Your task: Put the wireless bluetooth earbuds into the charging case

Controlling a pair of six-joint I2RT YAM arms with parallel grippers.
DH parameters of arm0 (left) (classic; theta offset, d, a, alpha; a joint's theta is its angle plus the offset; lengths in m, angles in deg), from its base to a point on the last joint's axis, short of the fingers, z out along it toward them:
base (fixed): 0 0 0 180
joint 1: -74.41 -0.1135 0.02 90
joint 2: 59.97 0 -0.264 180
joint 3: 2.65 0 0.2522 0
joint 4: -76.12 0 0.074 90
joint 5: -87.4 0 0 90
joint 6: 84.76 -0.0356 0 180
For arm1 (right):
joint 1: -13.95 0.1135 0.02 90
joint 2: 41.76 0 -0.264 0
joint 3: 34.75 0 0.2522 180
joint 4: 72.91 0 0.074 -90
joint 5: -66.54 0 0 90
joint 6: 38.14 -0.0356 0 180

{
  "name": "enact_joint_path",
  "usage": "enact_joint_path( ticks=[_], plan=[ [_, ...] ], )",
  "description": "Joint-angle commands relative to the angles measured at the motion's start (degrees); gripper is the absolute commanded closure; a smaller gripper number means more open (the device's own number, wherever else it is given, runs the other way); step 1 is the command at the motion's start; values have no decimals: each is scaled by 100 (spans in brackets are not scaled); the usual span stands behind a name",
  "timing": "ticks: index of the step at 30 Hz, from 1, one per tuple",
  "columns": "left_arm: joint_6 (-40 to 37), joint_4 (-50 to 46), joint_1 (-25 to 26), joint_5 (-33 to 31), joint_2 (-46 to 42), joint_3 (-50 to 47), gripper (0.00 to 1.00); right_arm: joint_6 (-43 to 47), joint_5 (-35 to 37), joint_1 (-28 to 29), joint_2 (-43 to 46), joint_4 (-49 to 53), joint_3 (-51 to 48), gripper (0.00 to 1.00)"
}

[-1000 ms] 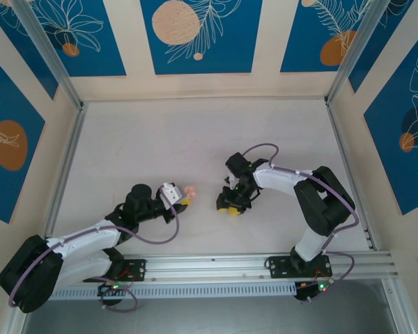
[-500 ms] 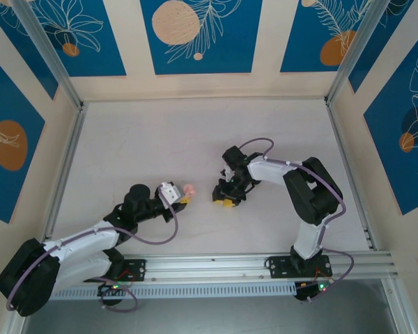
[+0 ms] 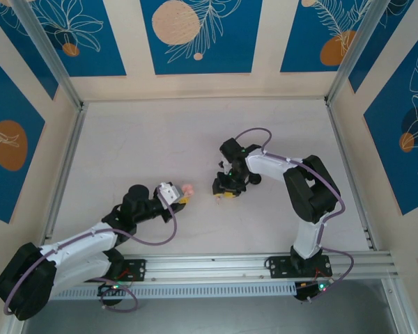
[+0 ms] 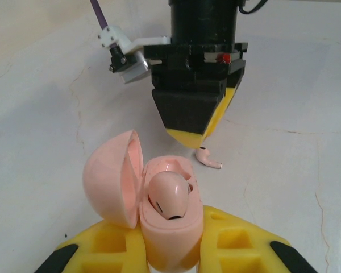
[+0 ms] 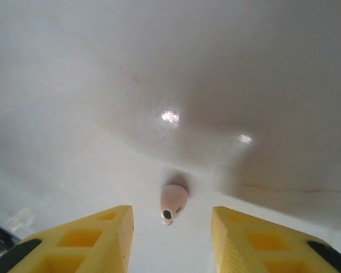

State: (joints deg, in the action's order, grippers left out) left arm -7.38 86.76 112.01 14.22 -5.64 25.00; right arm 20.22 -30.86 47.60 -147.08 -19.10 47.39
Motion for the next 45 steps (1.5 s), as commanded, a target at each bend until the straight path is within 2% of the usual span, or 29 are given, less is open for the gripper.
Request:
enact_joint_path(
  ticks=[1, 16, 31, 45],
  plan=[
    [-119, -57, -33, -26, -104, 19, 89, 320, 525, 87, 135, 796, 368, 59],
    [-118, -190, -27, -53, -243, 17, 89, 500, 960, 588, -641, 1359, 1157, 66],
    [-134, -196, -34, -56, -248, 37, 89, 527, 938, 686, -940, 1299, 1250, 70],
    [-153, -221, -34, -48, -222, 62, 89, 553, 1001, 714, -1106, 1181, 1198, 80]
  ],
)
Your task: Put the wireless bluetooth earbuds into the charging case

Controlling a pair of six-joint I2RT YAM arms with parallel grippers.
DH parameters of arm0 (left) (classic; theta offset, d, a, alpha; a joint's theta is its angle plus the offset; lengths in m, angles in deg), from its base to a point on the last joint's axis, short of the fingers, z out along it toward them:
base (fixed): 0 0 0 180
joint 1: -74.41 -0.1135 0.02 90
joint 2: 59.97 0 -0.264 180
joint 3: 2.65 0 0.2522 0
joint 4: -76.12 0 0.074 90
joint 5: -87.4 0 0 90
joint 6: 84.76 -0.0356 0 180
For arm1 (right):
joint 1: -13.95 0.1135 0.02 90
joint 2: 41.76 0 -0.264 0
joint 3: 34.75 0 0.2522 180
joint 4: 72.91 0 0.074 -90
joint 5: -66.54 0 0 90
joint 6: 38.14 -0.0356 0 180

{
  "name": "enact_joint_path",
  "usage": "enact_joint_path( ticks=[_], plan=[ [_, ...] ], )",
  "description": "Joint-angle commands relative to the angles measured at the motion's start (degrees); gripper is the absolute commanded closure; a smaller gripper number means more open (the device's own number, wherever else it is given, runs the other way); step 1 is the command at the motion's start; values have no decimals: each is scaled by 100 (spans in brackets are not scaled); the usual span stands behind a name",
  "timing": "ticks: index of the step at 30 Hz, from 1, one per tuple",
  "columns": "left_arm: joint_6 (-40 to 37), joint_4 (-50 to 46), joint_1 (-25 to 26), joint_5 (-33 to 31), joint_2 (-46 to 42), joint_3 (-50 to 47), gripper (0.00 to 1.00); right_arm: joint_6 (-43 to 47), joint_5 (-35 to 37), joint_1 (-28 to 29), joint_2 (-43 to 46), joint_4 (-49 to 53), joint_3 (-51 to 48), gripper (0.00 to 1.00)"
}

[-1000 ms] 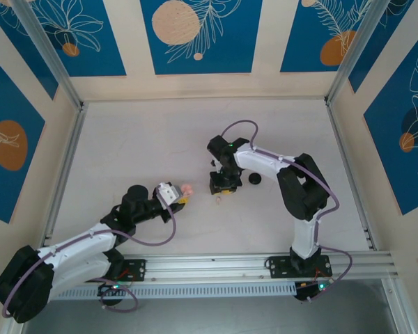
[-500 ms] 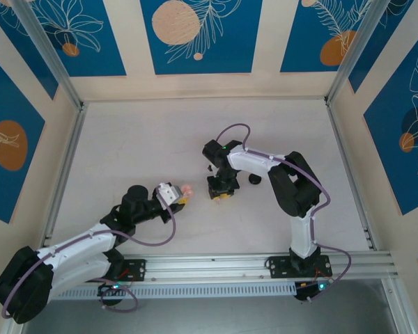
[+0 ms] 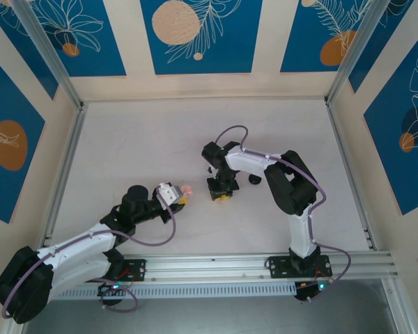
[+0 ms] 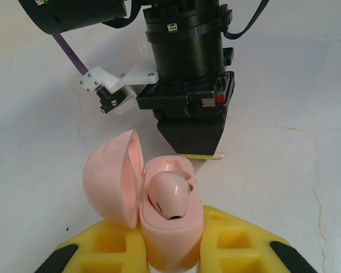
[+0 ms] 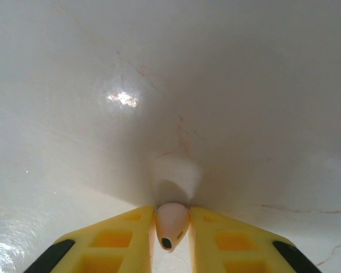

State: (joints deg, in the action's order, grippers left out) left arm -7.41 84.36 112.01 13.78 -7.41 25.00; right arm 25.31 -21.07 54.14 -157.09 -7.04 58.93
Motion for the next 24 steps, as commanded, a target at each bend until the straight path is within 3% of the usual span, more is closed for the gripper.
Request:
enact_joint_path(
  ticks=[1, 12, 24],
  plan=[
    [-150, 24, -30, -1, -35, 61, 89, 44, 32, 60, -97, -59, 28, 81],
    [-99, 93, -17, 72, 67, 64, 89, -76, 57, 48, 562, -770, -501, 84],
    [395, 1522, 106, 216, 1164, 76, 91, -449, -241, -148, 2455, -3383, -2465, 85]
  ],
)
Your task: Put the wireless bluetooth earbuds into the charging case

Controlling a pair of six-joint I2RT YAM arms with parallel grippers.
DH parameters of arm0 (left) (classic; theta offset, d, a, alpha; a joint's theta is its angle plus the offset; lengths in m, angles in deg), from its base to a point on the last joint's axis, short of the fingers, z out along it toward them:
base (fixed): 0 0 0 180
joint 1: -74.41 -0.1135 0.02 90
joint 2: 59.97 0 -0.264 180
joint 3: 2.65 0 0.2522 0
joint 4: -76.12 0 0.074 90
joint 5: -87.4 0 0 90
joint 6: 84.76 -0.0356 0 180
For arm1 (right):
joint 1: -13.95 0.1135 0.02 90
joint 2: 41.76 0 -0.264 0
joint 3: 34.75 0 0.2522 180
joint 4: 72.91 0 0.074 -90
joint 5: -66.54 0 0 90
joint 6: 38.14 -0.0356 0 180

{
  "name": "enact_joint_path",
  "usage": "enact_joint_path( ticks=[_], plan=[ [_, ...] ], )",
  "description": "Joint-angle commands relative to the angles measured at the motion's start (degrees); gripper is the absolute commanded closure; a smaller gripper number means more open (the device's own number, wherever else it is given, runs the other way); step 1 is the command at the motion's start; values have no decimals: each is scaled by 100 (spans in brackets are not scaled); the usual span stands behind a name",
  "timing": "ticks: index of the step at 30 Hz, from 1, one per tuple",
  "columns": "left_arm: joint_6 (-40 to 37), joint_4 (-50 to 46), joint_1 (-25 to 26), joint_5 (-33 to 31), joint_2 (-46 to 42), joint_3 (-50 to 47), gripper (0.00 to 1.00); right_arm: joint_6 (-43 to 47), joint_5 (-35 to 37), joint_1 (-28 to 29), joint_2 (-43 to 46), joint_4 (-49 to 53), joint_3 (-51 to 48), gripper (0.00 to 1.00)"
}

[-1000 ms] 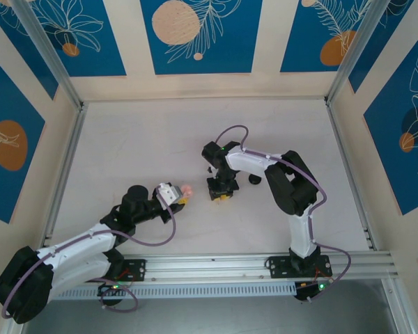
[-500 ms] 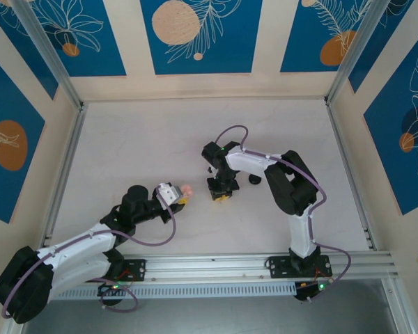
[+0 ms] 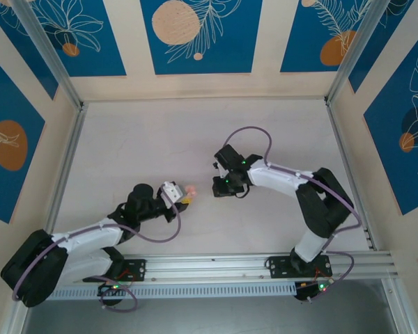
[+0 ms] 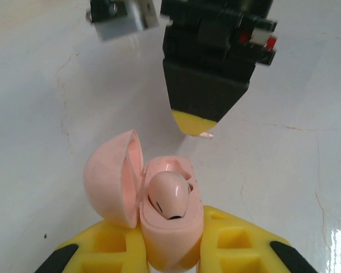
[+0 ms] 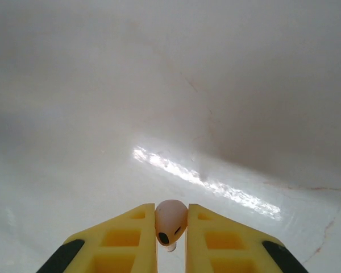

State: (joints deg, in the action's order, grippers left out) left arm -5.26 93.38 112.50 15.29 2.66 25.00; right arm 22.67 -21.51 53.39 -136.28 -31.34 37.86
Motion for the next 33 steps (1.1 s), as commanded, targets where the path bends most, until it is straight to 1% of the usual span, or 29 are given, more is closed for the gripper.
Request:
enact_joint_path(
  ticks=[1, 4, 8, 11, 14, 22, 28, 33],
  plan=[
    [220, 771, 83, 74, 260, 86, 91, -209, -254, -92, 537, -1227, -548, 85],
    [328, 1160, 125, 65, 542, 117, 91, -206, -314, -145, 950, -1895, -987, 85],
    [380, 1452, 225, 22, 961, 260, 91, -109, -486, -203, 1453, -2778, -1542, 84],
    [432, 1685, 309, 21, 1242, 387, 91, -15, -602, -234, 1759, -3320, -1833, 84],
    [478, 1859, 371, 54, 1471, 520, 91, 79, -665, -248, 1988, -3652, -2013, 84],
    [628, 2230, 412, 47, 1778, 726, 91, 176, -843, -249, 2482, -4310, -2426, 84],
    [715, 2375, 410, 89, 1905, 832, 91, 251, -916, -244, 2735, -4474, -2519, 83],
    [799, 2559, 412, 134, 1989, 861, 91, 269, -1013, -229, 2702, -4467, -2413, 83]
  ],
)
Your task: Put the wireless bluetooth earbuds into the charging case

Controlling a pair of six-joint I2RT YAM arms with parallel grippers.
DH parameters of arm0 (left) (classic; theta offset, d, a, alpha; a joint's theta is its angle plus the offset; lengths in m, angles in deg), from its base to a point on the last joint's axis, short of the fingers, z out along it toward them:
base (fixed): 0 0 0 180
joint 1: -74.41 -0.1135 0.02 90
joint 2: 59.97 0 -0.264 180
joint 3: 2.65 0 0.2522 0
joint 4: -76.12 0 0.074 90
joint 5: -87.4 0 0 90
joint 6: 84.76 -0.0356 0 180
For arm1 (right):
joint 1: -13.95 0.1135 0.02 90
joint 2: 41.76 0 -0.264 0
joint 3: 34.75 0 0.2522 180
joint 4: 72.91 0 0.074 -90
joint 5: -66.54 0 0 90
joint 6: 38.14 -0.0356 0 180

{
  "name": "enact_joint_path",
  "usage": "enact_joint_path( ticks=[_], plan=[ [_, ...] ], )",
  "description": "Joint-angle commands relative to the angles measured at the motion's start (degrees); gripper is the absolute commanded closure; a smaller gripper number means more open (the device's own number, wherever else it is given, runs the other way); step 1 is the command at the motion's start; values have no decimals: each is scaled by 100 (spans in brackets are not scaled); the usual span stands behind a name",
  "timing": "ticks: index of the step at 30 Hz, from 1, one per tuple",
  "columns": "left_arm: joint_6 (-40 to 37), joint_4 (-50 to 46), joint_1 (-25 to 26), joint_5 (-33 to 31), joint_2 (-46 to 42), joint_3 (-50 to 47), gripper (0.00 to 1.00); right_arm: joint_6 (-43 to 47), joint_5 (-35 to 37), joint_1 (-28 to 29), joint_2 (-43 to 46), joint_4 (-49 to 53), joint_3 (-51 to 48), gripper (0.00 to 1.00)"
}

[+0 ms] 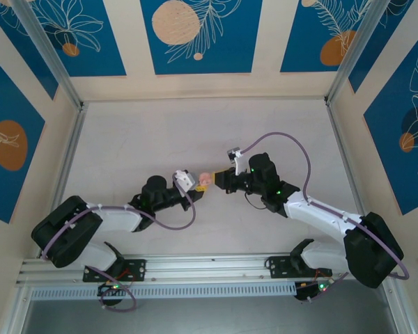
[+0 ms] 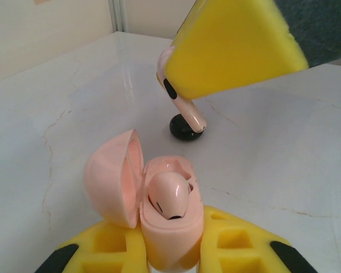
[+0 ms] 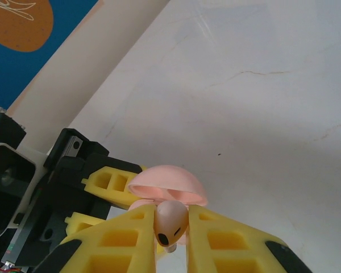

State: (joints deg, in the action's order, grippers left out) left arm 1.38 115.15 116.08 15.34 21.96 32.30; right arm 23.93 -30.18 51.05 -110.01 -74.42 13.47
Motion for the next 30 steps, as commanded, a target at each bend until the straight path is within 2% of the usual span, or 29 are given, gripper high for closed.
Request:
enact_joint_path(
  ticks=[1, 30],
  plan=[
    [157, 407, 53, 127, 69, 131, 91, 153, -144, 16, 68, -178, 39, 83],
    [353, 908, 53, 241, 78, 52, 91, 192, -260, 47, -284, -540, 193, 83]
  ],
)
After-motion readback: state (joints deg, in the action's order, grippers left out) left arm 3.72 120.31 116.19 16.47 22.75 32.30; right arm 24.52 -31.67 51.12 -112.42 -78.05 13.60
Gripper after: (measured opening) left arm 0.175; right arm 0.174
